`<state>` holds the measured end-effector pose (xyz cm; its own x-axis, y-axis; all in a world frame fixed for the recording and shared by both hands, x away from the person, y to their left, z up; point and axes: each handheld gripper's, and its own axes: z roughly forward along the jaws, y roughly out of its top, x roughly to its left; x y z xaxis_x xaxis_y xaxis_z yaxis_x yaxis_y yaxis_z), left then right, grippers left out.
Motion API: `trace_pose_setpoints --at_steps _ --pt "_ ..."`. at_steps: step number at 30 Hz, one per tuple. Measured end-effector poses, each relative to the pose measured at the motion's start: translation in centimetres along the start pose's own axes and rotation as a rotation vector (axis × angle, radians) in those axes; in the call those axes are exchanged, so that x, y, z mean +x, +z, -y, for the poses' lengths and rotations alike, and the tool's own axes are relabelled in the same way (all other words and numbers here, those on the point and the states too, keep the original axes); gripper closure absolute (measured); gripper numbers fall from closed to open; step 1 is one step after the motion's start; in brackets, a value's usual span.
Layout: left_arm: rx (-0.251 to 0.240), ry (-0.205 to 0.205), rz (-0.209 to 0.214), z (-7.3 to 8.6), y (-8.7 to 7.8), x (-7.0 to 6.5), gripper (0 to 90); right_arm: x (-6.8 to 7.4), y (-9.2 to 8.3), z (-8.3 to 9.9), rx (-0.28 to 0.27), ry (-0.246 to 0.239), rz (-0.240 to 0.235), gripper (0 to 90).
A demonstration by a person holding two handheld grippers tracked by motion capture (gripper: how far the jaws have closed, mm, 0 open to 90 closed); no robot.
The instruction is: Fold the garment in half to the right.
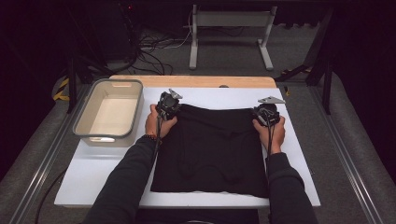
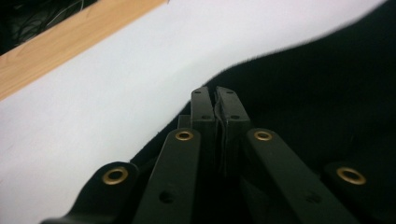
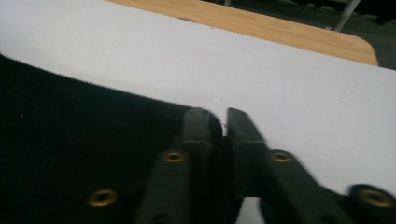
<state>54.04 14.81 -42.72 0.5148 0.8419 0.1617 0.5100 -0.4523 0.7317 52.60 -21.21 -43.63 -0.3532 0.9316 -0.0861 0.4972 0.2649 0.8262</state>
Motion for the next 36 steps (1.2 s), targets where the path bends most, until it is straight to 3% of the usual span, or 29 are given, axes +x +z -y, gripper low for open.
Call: trace_pose_setpoints --at_steps 1,2,3,5,7,9,10,11,15,16,19,21,22,26,31,33,36 --pt "-0.004 0.011 -0.045 -0.2 -0.1 -0.2 82.0 0.1 0.0 0.0 0.000 -0.003 0.015 63.6" --pt "-0.004 0.011 -0.045 -0.2 -0.1 -0.2 74.3 0.1 0.0 0.0 0.000 -0.003 0.015 63.6" --pt "-0.016 -0.007 -0.009 -0.2 -0.5 -0.4 72.6 0.3 -0.6 -0.1 -0.024 0.011 0.003 59.4" --pt "-0.041 -0.029 -0.003 0.0 -1.2 -0.5 67.3 0.6 -1.4 -0.2 -0.047 0.005 0.005 56.5" --pt "-0.091 -0.035 0.057 0.4 -2.2 -0.9 66.2 1.2 -2.7 -0.1 -0.083 0.000 -0.024 56.7" --pt "-0.109 -0.024 0.051 0.7 -2.6 -1.3 65.7 1.6 -3.5 0.1 -0.109 0.002 -0.038 56.8" --pt "-0.119 0.002 0.064 1.0 -3.1 -1.8 65.7 2.1 -4.3 0.2 -0.138 0.002 -0.070 57.0" --pt "-0.134 0.016 0.084 1.5 -3.7 -2.6 65.9 3.0 -5.5 0.7 -0.165 -0.005 -0.131 56.9" --pt "-0.166 0.060 0.160 3.0 -5.5 -4.4 64.2 4.6 -6.9 1.2 -0.145 -0.038 -0.198 56.6" --pt "-0.166 0.060 0.160 3.0 -5.5 -4.4 63.8 4.9 -7.2 1.4 -0.140 -0.046 -0.227 56.4" --pt "-0.189 0.156 0.211 4.7 -7.4 -6.5 63.4 6.1 -8.4 2.1 -0.133 -0.097 -0.253 55.5" --pt "-0.195 0.179 0.222 5.2 -7.8 -7.0 62.9 6.8 -9.0 2.6 -0.118 -0.123 -0.287 54.7" --pt "-0.198 0.214 0.246 6.1 -8.6 -7.8 62.8 7.1 -9.2 3.0 -0.111 -0.134 -0.294 54.3" --pt "-0.198 0.257 0.290 7.8 -9.9 -9.1 62.4 8.2 -9.8 4.4 -0.050 -0.175 -0.350 50.6" --pt "-0.195 0.295 0.378 9.0 -11.5 -10.1 58.4 9.3 -10.7 5.7 -0.024 -0.193 -0.380 45.0" --pt "-0.183 0.286 0.410 9.6 -11.9 -10.4 55.6 9.6 -10.8 6.2 0.005 -0.218 -0.380 44.6" --pt "-0.147 0.283 0.440 10.5 -12.1 -10.9 47.7 9.8 -10.6 6.8 0.030 -0.203 -0.395 46.0"
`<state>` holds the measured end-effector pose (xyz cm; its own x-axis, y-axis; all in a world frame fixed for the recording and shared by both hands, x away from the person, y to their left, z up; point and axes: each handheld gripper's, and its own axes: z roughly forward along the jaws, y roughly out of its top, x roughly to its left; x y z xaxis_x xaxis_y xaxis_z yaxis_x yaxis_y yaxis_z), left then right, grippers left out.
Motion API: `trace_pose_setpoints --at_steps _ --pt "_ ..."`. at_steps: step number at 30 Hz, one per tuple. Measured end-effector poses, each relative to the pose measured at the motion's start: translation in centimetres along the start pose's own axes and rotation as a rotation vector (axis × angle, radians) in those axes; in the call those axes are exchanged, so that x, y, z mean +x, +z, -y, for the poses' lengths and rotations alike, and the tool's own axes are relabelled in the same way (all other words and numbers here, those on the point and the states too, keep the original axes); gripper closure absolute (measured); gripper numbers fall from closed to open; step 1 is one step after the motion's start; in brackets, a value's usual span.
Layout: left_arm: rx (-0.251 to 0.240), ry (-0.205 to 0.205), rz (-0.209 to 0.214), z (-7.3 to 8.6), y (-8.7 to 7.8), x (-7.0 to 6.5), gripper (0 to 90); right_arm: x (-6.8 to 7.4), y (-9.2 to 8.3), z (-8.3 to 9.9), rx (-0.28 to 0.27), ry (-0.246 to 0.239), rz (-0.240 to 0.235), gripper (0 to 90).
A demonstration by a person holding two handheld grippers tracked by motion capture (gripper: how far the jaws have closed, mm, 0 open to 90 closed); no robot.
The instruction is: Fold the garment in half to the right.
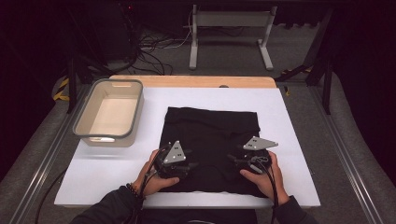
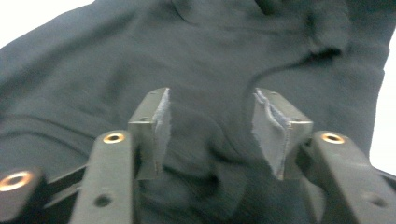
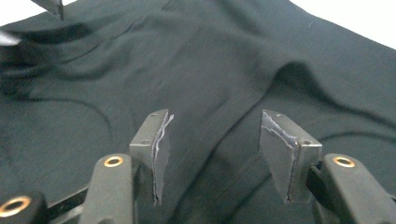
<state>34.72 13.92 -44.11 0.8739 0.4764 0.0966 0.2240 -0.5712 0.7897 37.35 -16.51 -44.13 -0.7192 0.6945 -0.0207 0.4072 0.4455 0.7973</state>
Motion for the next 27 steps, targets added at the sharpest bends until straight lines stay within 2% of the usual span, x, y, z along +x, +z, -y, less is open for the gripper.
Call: trace_pose_setpoints --at_steps 1,2,4,6,9,13,16,18,22,25,27 --pt "0.000 0.000 0.000 0.0 0.0 0.0 46.4 0.0 0.0 0.0 0.000 0.000 0.000 46.0" --pt "0.025 0.017 0.023 0.3 0.1 -0.4 45.3 0.4 0.3 0.3 0.030 -0.013 -0.008 48.1" --pt "0.041 -0.008 0.044 0.6 0.3 -0.4 45.3 0.6 0.7 0.4 0.057 -0.022 -0.017 53.4" --pt "0.065 -0.014 0.063 1.0 0.6 -0.3 47.4 0.8 1.1 0.6 0.082 -0.031 -0.027 57.7" --pt "0.103 -0.024 0.085 1.4 1.2 -0.2 57.1 0.9 1.4 0.8 0.089 -0.022 -0.049 66.1" --pt "0.113 -0.013 0.100 1.3 1.2 -0.2 73.3 1.0 1.2 0.8 0.092 -0.036 -0.076 82.5" --pt "0.089 -0.010 0.100 1.1 0.5 0.0 81.4 1.1 0.8 0.6 0.082 -0.052 -0.067 85.3" --pt "0.041 -0.025 0.105 0.8 -0.5 0.1 88.1 1.1 0.2 0.3 0.050 -0.046 -0.078 85.9" --pt "-0.006 -0.006 0.094 0.5 -2.3 -0.3 89.2 1.6 -1.5 -0.6 -0.012 -0.057 -0.085 86.0" --pt "-0.013 0.000 0.104 0.6 -3.1 -0.7 89.5 2.1 -2.7 -0.7 -0.050 -0.052 -0.094 86.0" --pt "-0.013 0.022 0.119 0.5 -3.5 -1.3 89.6 2.5 -3.3 -0.6 -0.056 -0.053 -0.101 86.1"
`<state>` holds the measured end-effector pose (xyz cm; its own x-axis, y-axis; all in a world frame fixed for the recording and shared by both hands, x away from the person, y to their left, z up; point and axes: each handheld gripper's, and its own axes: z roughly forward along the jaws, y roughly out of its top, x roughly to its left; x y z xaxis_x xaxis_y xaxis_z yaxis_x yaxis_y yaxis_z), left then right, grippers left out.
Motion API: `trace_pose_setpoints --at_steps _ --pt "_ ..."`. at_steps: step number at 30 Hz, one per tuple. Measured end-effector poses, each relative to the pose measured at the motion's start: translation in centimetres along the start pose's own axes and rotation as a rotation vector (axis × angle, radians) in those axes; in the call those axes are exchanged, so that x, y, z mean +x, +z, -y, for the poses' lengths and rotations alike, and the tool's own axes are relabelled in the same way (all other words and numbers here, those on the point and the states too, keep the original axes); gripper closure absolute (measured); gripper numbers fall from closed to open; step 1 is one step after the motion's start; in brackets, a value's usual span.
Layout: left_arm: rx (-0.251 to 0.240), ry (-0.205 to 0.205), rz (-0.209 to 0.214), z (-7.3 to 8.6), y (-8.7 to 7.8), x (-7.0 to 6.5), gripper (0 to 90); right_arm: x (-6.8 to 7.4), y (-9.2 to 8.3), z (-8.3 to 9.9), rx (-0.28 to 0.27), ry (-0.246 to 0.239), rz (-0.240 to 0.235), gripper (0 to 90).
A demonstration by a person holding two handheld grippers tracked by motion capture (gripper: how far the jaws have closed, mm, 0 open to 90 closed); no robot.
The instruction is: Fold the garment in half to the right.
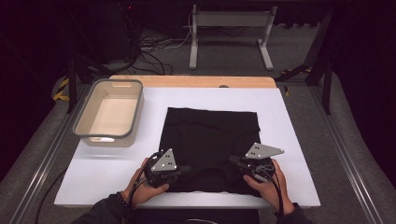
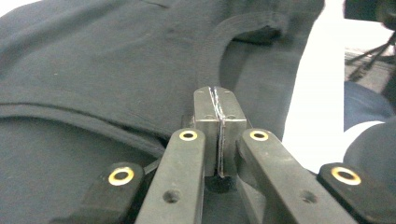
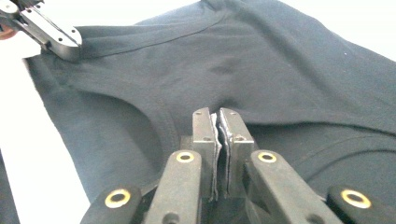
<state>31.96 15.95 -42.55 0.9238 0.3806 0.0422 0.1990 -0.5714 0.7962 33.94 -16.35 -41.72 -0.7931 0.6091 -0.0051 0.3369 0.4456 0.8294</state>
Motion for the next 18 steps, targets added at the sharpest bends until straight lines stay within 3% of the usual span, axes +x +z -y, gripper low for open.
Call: trace_pose_setpoints --at_steps 5,9,12,14,16,18 --pt "0.003 0.022 0.015 0.2 -0.5 -1.2 89.6 1.1 -1.0 0.4 -0.007 -0.005 -0.020 85.9" --pt "0.041 0.037 0.017 1.1 -0.4 -2.2 89.4 1.8 -1.1 1.3 0.012 -0.002 -0.019 85.3" --pt "0.040 0.022 0.020 1.9 -0.3 -2.5 84.7 2.1 -0.8 2.0 0.040 -0.020 -0.006 84.1" --pt "0.040 0.013 -0.014 2.4 -0.5 -2.4 80.3 2.1 -0.7 2.4 0.044 -0.024 -0.007 78.5" --pt "0.032 0.000 -0.018 2.7 -0.9 -2.1 77.8 1.9 -0.8 2.6 0.037 -0.013 0.011 72.7" --pt "0.030 0.007 -0.057 2.9 -1.2 -1.8 70.5 1.4 -1.0 2.7 0.028 -0.007 0.043 63.2"
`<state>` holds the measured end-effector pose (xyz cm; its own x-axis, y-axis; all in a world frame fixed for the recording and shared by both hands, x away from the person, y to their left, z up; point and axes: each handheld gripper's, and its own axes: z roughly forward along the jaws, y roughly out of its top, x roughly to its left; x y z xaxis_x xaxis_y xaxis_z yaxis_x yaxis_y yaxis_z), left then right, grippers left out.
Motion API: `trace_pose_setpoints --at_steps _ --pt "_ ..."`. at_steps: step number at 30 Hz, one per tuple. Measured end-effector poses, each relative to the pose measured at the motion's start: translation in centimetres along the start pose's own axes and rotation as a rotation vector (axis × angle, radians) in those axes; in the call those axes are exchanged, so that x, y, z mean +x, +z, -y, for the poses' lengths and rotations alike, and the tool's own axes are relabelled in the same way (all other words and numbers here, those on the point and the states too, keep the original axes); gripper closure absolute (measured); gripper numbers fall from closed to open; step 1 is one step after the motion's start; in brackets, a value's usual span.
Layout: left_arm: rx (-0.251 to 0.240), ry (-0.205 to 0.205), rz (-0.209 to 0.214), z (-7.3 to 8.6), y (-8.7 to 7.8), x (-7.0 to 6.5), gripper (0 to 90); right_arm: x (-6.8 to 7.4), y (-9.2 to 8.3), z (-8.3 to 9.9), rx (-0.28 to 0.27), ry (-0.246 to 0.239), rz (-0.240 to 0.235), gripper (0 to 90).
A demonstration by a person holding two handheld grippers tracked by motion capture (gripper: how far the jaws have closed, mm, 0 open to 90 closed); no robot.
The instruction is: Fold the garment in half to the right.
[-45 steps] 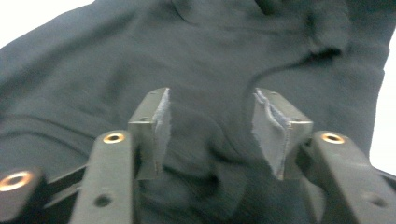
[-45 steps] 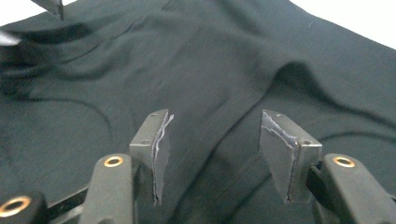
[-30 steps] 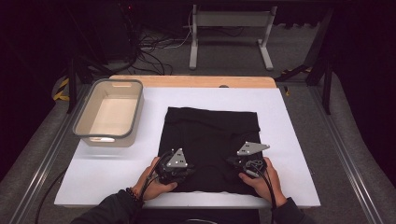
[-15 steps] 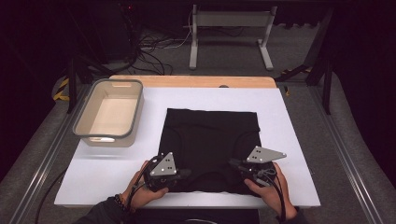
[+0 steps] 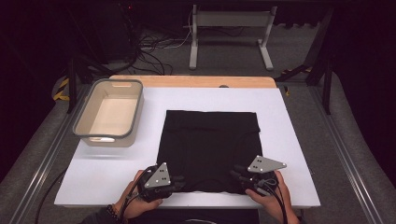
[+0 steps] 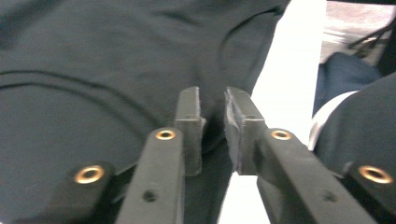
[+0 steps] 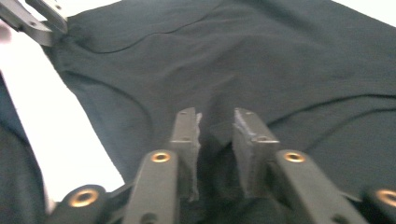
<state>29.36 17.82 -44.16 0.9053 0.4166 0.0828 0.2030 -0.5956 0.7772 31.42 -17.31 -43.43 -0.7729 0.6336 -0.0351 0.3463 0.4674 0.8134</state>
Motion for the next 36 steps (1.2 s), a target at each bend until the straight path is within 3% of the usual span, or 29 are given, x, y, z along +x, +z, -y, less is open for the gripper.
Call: trace_pose_setpoints --at_steps 1,3,6,8,13,15,17,18,20,24,26,27,29,32,36 --pt "0.011 0.002 -0.020 0.3 -0.2 0.4 65.8 -0.6 -0.2 0.2 -0.004 0.022 0.041 58.6" --pt "0.033 0.008 -0.050 0.9 -0.4 1.0 57.8 -1.3 -0.4 0.4 -0.019 0.044 0.071 55.3" --pt "0.079 -0.010 -0.111 1.8 -0.2 1.8 40.8 -3.0 -0.4 0.9 -0.008 0.065 0.186 52.0" --pt "0.092 -0.028 -0.118 2.4 0.0 2.4 32.5 -4.7 -0.1 0.9 0.006 0.096 0.272 49.9" --pt "0.107 -0.068 -0.084 3.1 -0.1 3.3 28.8 -9.2 1.7 1.0 0.067 0.188 0.319 45.9" --pt "0.115 -0.095 -0.054 3.2 -0.2 3.5 32.5 -10.7 2.4 1.1 0.087 0.246 0.322 44.3" --pt "0.114 -0.117 -0.017 3.2 -0.2 3.6 42.5 -11.8 2.9 1.0 0.121 0.301 0.311 44.2" --pt "0.117 -0.113 -0.012 3.2 -0.3 3.6 43.9 -12.1 3.1 0.9 0.122 0.311 0.314 44.4" --pt "0.115 -0.106 0.010 3.2 -0.4 3.5 58.4 -12.4 3.3 0.7 0.129 0.325 0.329 49.5" --pt "0.113 -0.121 0.027 3.1 -0.4 3.6 73.6 -12.8 3.6 0.4 0.135 0.312 0.327 67.7" --pt "0.111 -0.130 0.039 3.1 -0.3 3.7 81.0 -12.9 3.8 0.1 0.140 0.287 0.291 84.2" --pt "0.112 -0.133 0.044 3.1 -0.3 3.7 83.7 -12.9 4.0 0.0 0.145 0.270 0.282 87.5" --pt "0.111 -0.127 0.039 3.0 -0.3 3.6 87.1 -13.0 4.2 -0.3 0.158 0.245 0.282 89.0" --pt "0.112 -0.120 0.030 3.0 -0.3 3.4 88.0 -13.2 4.1 -0.4 0.163 0.244 0.281 89.4" --pt "0.112 -0.096 0.018 2.7 -0.1 2.9 88.5 -13.8 3.7 0.0 0.171 0.227 0.351 89.7"
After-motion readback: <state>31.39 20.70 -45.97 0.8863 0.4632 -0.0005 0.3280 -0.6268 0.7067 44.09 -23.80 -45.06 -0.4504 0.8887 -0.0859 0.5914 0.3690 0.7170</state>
